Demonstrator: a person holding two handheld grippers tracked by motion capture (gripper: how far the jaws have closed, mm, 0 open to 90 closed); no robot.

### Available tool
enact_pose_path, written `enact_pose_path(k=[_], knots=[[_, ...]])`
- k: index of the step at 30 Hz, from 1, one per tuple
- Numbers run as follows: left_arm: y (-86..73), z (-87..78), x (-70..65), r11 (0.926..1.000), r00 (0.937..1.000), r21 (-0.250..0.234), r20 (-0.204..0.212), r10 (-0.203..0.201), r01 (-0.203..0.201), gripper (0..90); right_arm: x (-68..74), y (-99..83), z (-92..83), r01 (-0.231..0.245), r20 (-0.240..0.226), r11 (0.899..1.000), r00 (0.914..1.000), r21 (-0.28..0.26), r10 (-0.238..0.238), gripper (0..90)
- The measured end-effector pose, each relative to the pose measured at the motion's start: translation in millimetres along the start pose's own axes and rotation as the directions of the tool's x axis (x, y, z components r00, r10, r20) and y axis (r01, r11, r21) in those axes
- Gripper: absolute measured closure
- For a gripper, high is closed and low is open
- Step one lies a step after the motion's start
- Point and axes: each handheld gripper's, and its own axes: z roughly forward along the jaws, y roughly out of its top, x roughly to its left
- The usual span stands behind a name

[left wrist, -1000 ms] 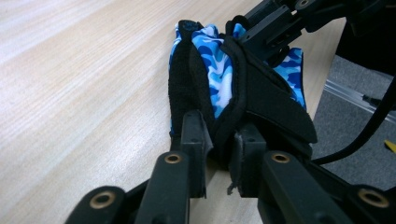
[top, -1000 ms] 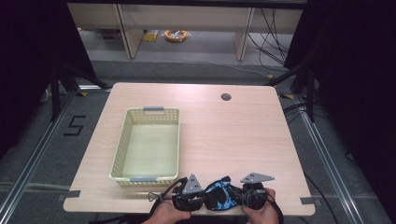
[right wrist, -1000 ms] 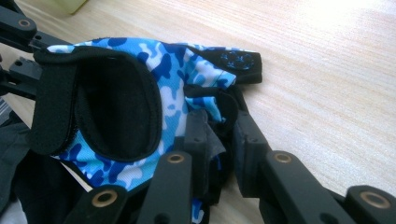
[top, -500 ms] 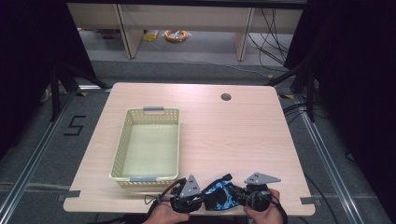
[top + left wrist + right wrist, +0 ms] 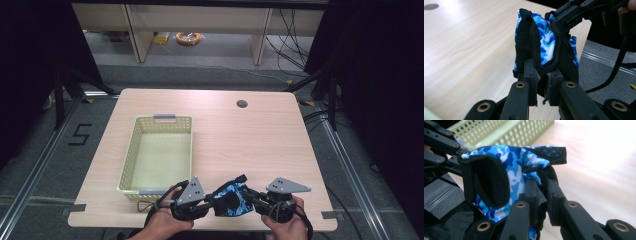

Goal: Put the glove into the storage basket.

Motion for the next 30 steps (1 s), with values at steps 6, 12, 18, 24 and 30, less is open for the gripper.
enact_pose_path(k=[6, 12, 18, 24, 30], knots=[[15.0, -20.0, 17.4, 0.9998, 0.9997, -0.015, -0.021, -0.014, 0.013, 81.5, 9.4, 26.4, -1.6, 0.066, -0.002, 0.997, 0.9978, -0.042, -0.066, 81.7], [17.1, -41.6, 43.1, 0.9989, 0.9972, -0.009, -0.059, -0.046, 0.046, 81.4, 21.5, 53.8, 16.1, 0.092, -0.026, 0.995, 0.9953, -0.032, -0.093, 81.7], [16.2, -68.6, 66.7, 0.9972, 0.9913, -0.001, -0.108, -0.075, 0.075, 81.4, 37.2, 84.4, 41.6, 0.153, -0.058, 0.988, 0.9865, -0.005, -0.153, 81.8], [7.0, -91.1, 93.4, 0.9932, 0.9827, 0.026, -0.150, -0.109, 0.114, 81.3, 50.7, 106.7, 75.9, 0.190, -0.095, 0.982, 0.9777, 0.019, -0.188, 81.9], [-11.8, -110.3, 121.9, 0.9836, 0.9722, 0.083, -0.185, -0.143, 0.160, 81.3, 68.1, 119.5, 113.3, 0.204, -0.141, 0.976, 0.9711, 0.073, -0.193, 82.1]])
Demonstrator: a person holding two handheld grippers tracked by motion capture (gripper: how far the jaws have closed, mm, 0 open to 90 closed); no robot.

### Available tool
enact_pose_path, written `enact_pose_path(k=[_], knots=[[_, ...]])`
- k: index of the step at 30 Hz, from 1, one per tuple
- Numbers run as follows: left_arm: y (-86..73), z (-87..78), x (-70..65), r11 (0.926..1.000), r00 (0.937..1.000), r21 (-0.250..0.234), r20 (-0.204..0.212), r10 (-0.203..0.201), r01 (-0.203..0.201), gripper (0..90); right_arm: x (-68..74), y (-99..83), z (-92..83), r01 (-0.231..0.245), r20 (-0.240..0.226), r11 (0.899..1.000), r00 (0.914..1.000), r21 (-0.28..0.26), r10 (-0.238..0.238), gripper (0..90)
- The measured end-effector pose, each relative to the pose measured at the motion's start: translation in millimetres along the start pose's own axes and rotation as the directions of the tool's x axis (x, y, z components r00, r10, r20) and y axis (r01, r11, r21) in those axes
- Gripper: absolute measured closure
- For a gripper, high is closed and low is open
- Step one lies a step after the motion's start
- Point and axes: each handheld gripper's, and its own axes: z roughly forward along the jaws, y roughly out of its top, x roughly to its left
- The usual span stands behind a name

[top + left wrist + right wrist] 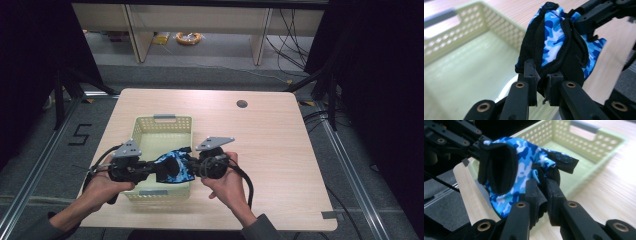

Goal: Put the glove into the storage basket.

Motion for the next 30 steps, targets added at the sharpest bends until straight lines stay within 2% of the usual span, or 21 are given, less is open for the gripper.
enact_pose_path(k=[1, 2, 5, 6, 8, 13, 14, 15, 17, 18, 19, 21, 22, 24, 25, 27, 28, 29, 30], knots=[[-4.0, -0.5, 2.8, 0.9998, 0.9998, -0.006, -0.008, -0.020, 0.020, 81.3, 2.6, 1.8, 7.8, 0.001, -0.002, 1.000, 1.0000, 0.003, -0.001, 82.1], [-7.7, -3.3, 8.6, 0.9997, 0.9999, 0.026, -0.010, -0.003, 0.004, 81.3, 4.4, 4.0, 14.5, 0.014, -0.008, 1.000, 0.9999, 0.025, -0.013, 82.1], [-18.9, -4.3, 22.2, 0.9980, 0.9994, 0.055, -0.018, -0.029, 0.030, 81.1, 9.4, 7.8, 37.8, 0.019, -0.021, 0.998, 0.9996, 0.064, -0.018, 82.1], [-20.8, -4.6, 25.3, 0.9971, 0.9992, 0.068, -0.023, -0.033, 0.035, 81.1, 10.4, 7.4, 44.4, 0.018, -0.023, 0.999, 0.9996, 0.052, -0.017, 82.2], [-26.4, -2.4, 33.4, 0.9942, 0.9985, 0.096, -0.030, -0.047, 0.050, 81.0, 12.6, 7.8, 55.9, 0.013, -0.033, 0.997, 0.9994, 0.073, -0.011, 82.2], [-34.8, 7.8, 43.5, 0.9867, 0.9984, 0.154, -0.027, -0.049, 0.053, 80.9, 14.3, 6.2, 77.2, 0.017, -0.026, 0.987, 0.9996, 0.158, -0.013, 82.2], [-35.7, 9.9, 45.2, 0.9843, 0.9989, 0.171, -0.026, -0.039, 0.043, 80.9, 15.1, 5.6, 81.1, -0.012, -0.021, 0.984, 0.9996, 0.180, 0.016, 82.3], [-37.0, 12.3, 46.0, 0.9833, 0.9987, 0.176, -0.029, -0.043, 0.047, 80.9, 13.2, 4.5, 85.1, 0.005, -0.021, 0.981, 0.9998, 0.192, -0.001, 82.4], [-38.0, 14.6, 46.7, 0.9807, 0.9987, 0.190, -0.029, -0.041, 0.046, 80.7, 13.2, 4.1, 88.0, -0.004, -0.015, 0.977, 0.9999, 0.211, 0.007, 82.4], [-39.7, 18.8, 48.3, 0.9759, 0.9991, 0.215, -0.025, -0.033, 0.038, 80.5, 11.8, 2.8, 94.7, 0.023, -0.019, 0.970, 0.9997, 0.243, -0.018, 82.4], [-39.5, 19.8, 48.2, 0.9726, 0.9992, 0.230, -0.026, -0.030, 0.035, 80.2, 12.6, 2.4, 96.1, 0.017, -0.022, 0.966, 0.9997, 0.257, -0.012, 82.4], [-39.6, 21.0, 48.0, 0.9710, 0.9991, 0.236, -0.023, -0.035, 0.039, 79.9, 13.1, 2.1, 97.3, 0.016, -0.020, 0.963, 0.9997, 0.269, -0.011, 82.4], [-37.7, 22.1, 47.0, 0.9654, 0.9995, 0.260, -0.031, -0.006, 0.014, 79.8, 13.7, 1.2, 100.5, 0.021, -0.015, 0.956, 0.9997, 0.294, -0.018, 82.4], [-38.1, 24.6, 46.1, 0.9656, 0.9993, 0.259, -0.035, -0.015, 0.024, 79.7, 12.4, 0.7, 102.4, 0.036, -0.021, 0.954, 0.9993, 0.298, -0.031, 82.4], [-37.9, 26.7, 46.1, 0.9559, 0.9994, 0.293, -0.033, -0.008, 0.017, 79.0, 12.3, 0.2, 103.4, 0.021, -0.007, 0.946, 0.9998, 0.322, -0.019, 82.3], [-37.2, 29.6, 46.9, 0.9549, 0.9997, 0.297, -0.025, -0.006, 0.013, 78.3, 11.3, -0.2, 104.0, 0.031, -0.020, 0.945, 0.9995, 0.326, -0.026, 82.3], [-35.9, 30.1, 46.8, 0.9509, 0.9996, 0.309, -0.026, -0.004, 0.012, 77.6, 11.3, -0.5, 104.3, 0.031, -0.011, 0.942, 0.9995, 0.333, -0.029, 82.2], [-35.3, 31.5, 45.7, 0.9505, 0.9995, 0.310, -0.032, -0.005, 0.015, 76.4, 10.9, -0.9, 105.0, 0.040, -0.015, 0.939, 0.9992, 0.341, -0.037, 82.2], [-34.5, 31.1, 46.0, 0.9433, 0.9995, 0.332, -0.024, 0.019, -0.010, 74.9, 11.4, -1.3, 105.8, 0.042, -0.006, 0.935, 0.9991, 0.353, -0.042, 82.0]])
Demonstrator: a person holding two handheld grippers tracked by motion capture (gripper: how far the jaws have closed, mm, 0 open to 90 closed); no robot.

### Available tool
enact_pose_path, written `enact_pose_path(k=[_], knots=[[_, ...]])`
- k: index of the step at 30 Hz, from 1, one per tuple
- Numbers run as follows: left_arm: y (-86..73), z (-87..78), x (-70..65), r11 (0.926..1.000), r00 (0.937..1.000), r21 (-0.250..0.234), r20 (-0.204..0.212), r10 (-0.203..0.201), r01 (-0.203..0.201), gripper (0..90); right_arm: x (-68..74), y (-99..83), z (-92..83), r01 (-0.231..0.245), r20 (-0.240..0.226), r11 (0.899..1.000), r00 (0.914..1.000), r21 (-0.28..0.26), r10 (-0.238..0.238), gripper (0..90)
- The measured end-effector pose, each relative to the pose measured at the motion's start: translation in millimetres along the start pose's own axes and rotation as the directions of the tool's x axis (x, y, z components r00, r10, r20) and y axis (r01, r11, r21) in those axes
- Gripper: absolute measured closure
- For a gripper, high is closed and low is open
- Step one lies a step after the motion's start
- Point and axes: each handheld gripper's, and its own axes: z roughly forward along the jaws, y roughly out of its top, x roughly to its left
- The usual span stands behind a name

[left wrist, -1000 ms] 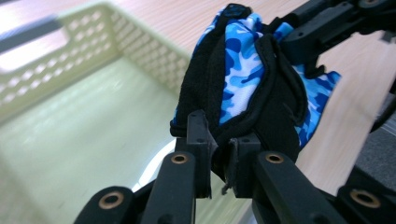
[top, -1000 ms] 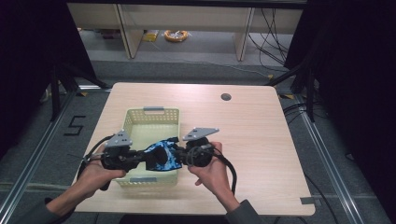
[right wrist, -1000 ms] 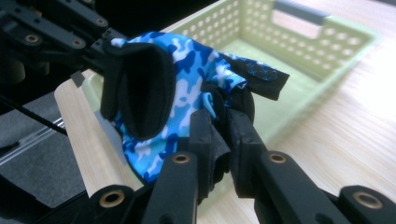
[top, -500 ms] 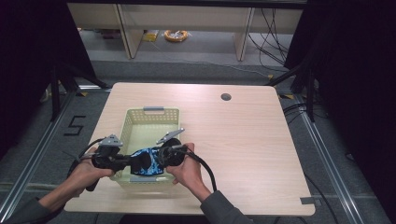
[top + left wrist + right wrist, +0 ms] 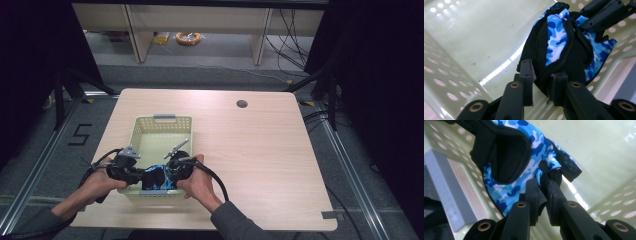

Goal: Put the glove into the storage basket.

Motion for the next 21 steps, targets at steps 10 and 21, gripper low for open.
enact_pose_path(k=[10, 21], knots=[[3.1, -10.5, 1.1, 0.9992, 0.9985, 0.021, -0.041, 0.035, -0.034, 57.7, 0.6, 0.0, 1.1, 0.012, 0.007, 0.999, 0.9999, 0.040, -0.013, 81.0], [2.9, -28.0, -3.6, 0.9984, 0.9966, -0.024, -0.066, 0.049, -0.051, 49.7, 0.0, 0.9, -8.5, 0.014, 0.011, 1.000, 0.9998, -0.007, -0.014, 78.4]])
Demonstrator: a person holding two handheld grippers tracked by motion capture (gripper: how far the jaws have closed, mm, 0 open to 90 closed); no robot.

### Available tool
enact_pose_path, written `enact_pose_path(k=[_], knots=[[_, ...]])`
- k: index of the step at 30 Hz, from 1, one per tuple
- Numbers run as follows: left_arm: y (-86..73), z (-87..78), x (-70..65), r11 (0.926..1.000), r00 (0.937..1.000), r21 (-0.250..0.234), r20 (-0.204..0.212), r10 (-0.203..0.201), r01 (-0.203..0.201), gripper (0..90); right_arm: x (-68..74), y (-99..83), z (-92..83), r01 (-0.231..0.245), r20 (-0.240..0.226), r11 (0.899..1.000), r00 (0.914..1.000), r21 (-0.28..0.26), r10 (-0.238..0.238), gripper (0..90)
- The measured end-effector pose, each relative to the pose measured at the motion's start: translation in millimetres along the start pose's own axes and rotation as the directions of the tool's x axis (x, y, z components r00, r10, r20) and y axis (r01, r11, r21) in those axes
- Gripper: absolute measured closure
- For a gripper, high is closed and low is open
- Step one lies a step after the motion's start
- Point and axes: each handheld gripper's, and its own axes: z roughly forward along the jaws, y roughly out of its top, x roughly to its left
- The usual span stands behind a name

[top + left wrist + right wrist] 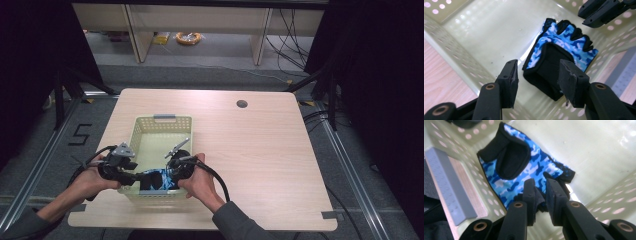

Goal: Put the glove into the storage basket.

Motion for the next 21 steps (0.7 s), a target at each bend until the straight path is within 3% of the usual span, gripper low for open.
enact_pose_path(k=[5, 9, 14, 15, 16, 17, 18, 19, 21], knots=[[2.4, -1.1, -4.0, 1.0000, 0.9998, -0.004, 0.016, -0.008, 0.008, 47.8, -2.5, 0.9, -9.9, 0.010, 0.001, 0.999, 1.0000, -0.038, -0.010, 76.5], [5.5, -4.3, -10.7, 0.9981, 0.9995, -0.057, 0.023, -0.023, 0.025, 43.8, -2.3, -0.8, -19.6, -0.007, -0.002, 0.997, 1.0000, -0.079, 0.007, 74.8], [9.3, -8.6, -25.8, 0.9856, 0.9967, -0.152, 0.045, -0.068, 0.074, 34.6, -3.3, -5.2, -35.0, -0.016, -0.008, 0.988, 0.9998, -0.151, 0.015, 72.3], [10.0, -10.3, -28.3, 0.9854, 0.9975, -0.158, 0.043, -0.056, 0.062, 33.9, -3.3, -6.2, -38.9, -0.032, -0.012, 0.988, 0.9995, -0.154, 0.030, 71.0], [10.5, -10.2, -31.8, 0.9823, 0.9967, -0.172, 0.045, -0.067, 0.074, 32.8, -5.7, -7.9, -41.6, -0.008, -0.004, 0.985, 1.0000, -0.172, 0.007, 69.2], [11.1, -10.6, -34.8, 0.9809, 0.9967, -0.180, 0.047, -0.067, 0.074, 31.6, -5.2, -9.6, -45.3, -0.036, -0.013, 0.985, 0.9993, -0.171, 0.034, 66.7], [11.3, -11.0, -37.1, 0.9813, 0.9971, -0.181, 0.048, -0.058, 0.066, 29.9, -7.4, -11.9, -48.2, -0.029, -0.012, 0.982, 0.9996, -0.185, 0.027, 64.8], [11.5, -9.8, -39.6, 0.9776, 0.9958, -0.195, 0.059, -0.070, 0.080, 29.1, -9.2, -14.2, -50.8, -0.024, -0.013, 0.978, 0.9997, -0.206, 0.022, 64.2], [11.9, -9.2, -44.1, 0.9768, 0.9945, -0.197, 0.079, -0.068, 0.083, 27.1, -12.1, -19.8, -56.9, -0.038, -0.016, 0.969, 0.9993, -0.246, 0.035, 60.2]])
